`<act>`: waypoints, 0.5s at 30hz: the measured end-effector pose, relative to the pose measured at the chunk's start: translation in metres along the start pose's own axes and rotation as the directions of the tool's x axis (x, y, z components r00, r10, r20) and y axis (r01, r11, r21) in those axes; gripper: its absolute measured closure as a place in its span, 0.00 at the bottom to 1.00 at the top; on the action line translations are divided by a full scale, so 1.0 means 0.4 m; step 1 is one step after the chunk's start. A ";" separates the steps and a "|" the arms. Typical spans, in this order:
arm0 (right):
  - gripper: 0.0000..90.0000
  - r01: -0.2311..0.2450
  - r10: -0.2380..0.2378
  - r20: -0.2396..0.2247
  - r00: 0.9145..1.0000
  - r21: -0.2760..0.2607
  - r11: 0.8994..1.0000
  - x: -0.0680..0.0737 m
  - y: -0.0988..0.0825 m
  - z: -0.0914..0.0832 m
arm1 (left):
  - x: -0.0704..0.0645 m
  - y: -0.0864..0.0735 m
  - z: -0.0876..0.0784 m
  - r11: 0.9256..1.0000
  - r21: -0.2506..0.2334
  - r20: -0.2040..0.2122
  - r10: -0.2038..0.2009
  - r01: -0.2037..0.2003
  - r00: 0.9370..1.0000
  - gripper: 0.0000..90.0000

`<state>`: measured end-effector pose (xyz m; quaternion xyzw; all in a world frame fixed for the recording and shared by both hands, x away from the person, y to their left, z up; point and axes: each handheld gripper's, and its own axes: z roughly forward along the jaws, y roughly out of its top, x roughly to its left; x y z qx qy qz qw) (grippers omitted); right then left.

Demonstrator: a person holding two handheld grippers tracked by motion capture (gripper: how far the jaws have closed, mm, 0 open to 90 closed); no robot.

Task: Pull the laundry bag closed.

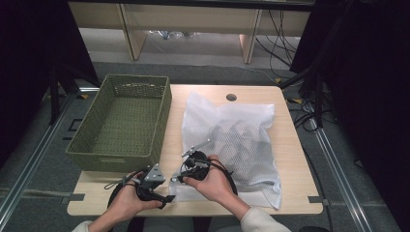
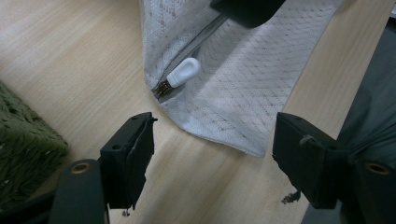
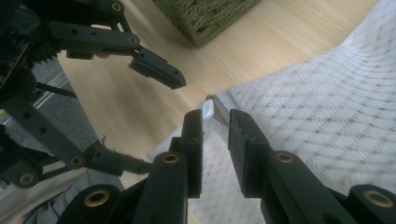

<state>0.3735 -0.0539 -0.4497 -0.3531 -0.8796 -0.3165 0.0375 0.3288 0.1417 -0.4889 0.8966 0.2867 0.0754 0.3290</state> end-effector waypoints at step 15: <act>0.84 -0.032 0.033 -0.016 0.999 0.043 0.999 0.007 0.022 0.066 | -0.002 -0.002 0.005 1.000 0.000 0.005 -0.012 0.012 1.000 0.32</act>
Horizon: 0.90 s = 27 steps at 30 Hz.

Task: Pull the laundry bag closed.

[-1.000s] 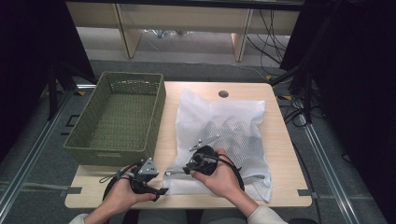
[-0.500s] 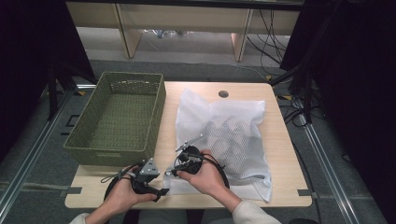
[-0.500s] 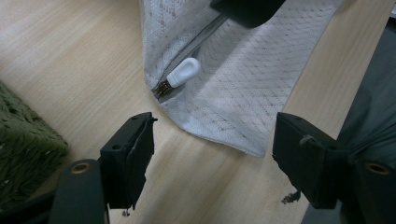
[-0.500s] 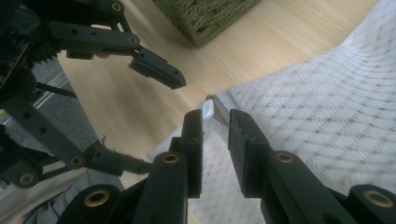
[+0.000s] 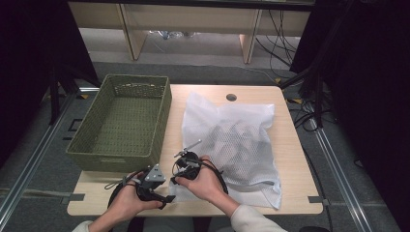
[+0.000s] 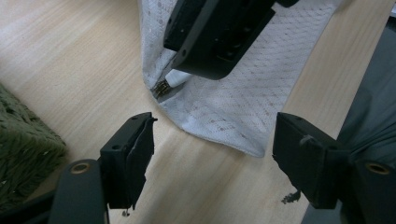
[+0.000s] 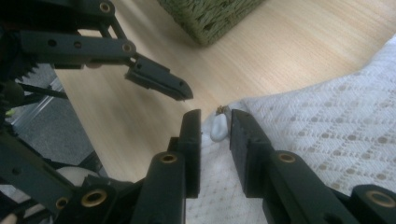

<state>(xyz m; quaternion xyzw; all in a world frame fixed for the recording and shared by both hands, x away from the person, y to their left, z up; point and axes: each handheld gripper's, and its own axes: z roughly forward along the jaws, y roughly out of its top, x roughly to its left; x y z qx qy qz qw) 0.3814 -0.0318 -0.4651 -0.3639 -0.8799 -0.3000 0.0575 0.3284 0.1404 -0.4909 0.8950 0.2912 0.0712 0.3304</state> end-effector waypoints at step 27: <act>0.96 -0.001 0.001 0.024 1.000 0.019 1.000 0.009 0.010 0.018 | 0.000 -0.001 0.003 1.000 0.013 -0.002 0.002 -0.002 1.000 0.32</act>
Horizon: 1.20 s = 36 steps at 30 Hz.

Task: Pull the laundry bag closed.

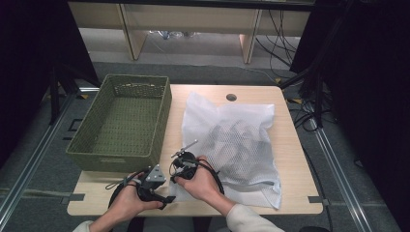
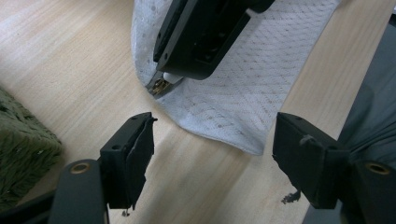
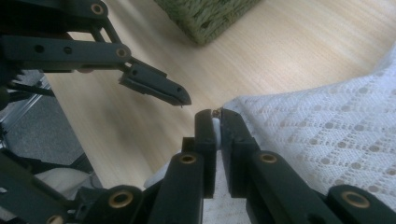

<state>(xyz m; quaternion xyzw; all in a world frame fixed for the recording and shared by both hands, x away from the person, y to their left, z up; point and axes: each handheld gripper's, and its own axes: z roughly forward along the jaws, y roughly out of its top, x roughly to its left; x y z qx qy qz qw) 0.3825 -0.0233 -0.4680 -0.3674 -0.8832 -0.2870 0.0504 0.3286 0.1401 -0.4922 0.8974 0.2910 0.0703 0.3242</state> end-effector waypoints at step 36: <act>0.97 0.038 -0.039 -0.008 0.999 -0.061 0.997 0.008 -0.004 -0.078 | 0.009 0.014 0.005 0.990 -0.099 0.043 -0.095 0.099 0.995 0.33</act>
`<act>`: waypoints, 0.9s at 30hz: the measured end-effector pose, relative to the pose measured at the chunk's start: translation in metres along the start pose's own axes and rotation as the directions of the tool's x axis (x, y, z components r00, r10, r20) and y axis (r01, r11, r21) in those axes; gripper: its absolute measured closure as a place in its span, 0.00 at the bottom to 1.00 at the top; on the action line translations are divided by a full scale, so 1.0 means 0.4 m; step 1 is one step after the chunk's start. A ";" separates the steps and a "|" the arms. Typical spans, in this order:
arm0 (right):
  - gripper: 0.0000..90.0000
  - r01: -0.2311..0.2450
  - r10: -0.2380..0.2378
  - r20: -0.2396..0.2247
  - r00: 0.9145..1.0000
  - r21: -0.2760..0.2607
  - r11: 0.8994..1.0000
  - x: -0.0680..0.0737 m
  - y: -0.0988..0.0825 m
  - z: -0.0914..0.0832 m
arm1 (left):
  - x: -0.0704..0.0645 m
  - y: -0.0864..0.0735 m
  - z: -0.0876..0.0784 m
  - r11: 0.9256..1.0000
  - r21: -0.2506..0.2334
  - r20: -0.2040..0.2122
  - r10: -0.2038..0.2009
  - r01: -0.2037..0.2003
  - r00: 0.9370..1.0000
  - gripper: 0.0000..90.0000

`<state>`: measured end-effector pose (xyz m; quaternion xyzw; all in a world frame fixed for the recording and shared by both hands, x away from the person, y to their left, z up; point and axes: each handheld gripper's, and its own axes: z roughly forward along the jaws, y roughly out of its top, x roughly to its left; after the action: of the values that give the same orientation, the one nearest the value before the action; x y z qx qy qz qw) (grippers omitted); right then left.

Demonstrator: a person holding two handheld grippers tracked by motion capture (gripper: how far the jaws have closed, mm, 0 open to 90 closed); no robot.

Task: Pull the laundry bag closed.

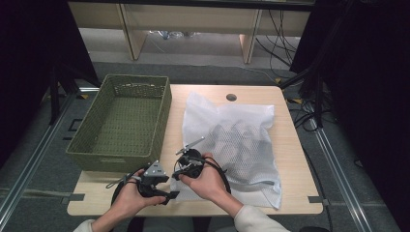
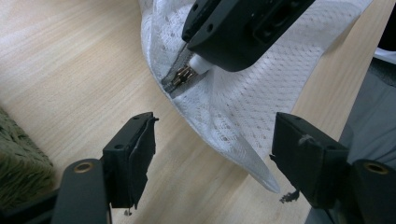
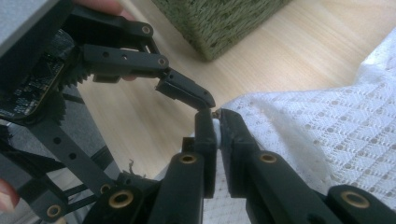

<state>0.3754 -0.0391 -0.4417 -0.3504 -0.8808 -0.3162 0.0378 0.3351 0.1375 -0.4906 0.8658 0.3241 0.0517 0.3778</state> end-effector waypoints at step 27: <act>0.97 0.010 -0.010 -0.007 1.000 -0.033 0.999 -0.002 -0.009 -0.039 | 0.023 0.017 0.024 0.991 -0.062 0.082 -0.111 0.116 0.990 0.48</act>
<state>0.3711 -0.0508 -0.4314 -0.3453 -0.8771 -0.3320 0.0336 0.3491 0.1337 -0.4944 0.8341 0.3560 0.0072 0.4213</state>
